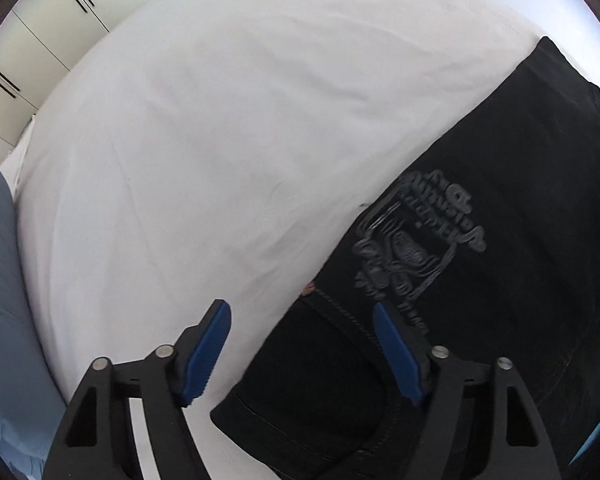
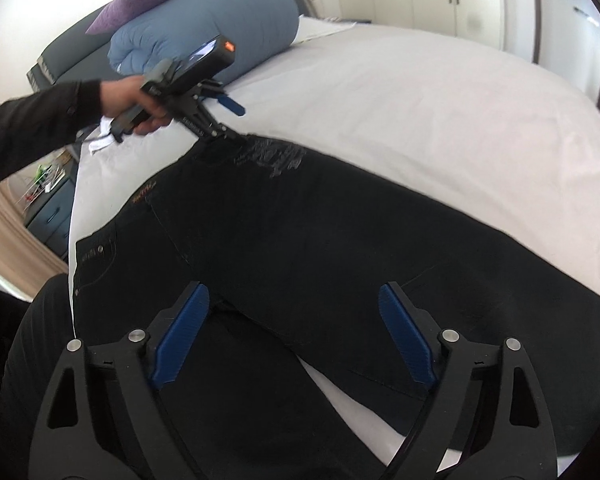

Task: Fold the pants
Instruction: 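Grasp the jeans waistband with the left gripper while the right gripper grasps the waistband beside it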

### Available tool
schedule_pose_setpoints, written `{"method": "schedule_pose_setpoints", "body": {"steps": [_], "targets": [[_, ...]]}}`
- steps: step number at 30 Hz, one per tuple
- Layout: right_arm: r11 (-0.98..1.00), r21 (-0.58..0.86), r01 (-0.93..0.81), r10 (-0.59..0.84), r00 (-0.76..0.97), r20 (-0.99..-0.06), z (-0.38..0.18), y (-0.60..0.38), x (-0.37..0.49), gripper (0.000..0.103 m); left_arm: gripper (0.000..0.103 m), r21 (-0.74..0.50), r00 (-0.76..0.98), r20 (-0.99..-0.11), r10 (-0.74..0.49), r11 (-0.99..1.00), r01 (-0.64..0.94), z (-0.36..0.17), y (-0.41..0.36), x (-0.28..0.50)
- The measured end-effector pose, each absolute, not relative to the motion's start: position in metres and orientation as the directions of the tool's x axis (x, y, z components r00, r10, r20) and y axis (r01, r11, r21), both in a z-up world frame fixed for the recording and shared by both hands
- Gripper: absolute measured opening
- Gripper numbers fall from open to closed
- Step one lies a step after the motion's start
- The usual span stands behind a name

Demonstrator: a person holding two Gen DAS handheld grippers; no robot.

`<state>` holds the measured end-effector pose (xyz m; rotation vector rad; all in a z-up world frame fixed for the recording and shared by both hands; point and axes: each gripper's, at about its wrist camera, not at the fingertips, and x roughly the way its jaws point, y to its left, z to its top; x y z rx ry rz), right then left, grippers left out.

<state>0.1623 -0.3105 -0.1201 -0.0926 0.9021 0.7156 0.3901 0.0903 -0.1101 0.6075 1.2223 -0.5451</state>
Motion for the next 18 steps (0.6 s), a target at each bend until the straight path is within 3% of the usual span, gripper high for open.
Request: {"method": "schedule_pose_setpoints", "body": {"steps": [7, 9, 12, 14, 17, 18], "targets": [[0.726, 0.234, -0.647, 0.559, 0.357, -0.748, -0.140, -0.294, 0.176, 0.087, 0.076, 0.087, 0.168, -0.985, -0.034, 0.744, 0.662, -0.141, 0.109, 0.408], [0.718, 0.234, -0.656, 0.564, 0.351, -0.747, -0.139, -0.286, 0.176, 0.083, 0.072, 0.067, 0.146, -0.988, -0.041, 0.746, 0.663, -0.149, 0.109, 0.406], [0.704, 0.227, -0.673, 0.566, 0.338, -0.752, -0.133, -0.278, 0.184, 0.081, 0.051, 0.022, 0.118, -0.990, -0.076, 0.749, 0.662, -0.151, 0.108, 0.401], [0.698, 0.217, -0.683, 0.564, 0.337, -0.753, -0.127, -0.277, 0.188, 0.076, 0.027, 0.023, 0.114, -0.991, -0.074, 0.737, 0.675, -0.148, 0.107, 0.393], [0.684, 0.190, -0.704, 0.552, 0.328, -0.767, -0.121, -0.270, 0.202, 0.066, 0.009, 0.091, 0.166, -0.986, -0.034, 0.720, 0.688, -0.141, 0.104, 0.378], [0.681, 0.164, -0.713, 0.535, 0.333, -0.777, -0.120, -0.265, 0.208, 0.066, 0.008, 0.109, 0.187, -0.982, -0.032, 0.715, 0.691, -0.138, 0.103, 0.373]]}}
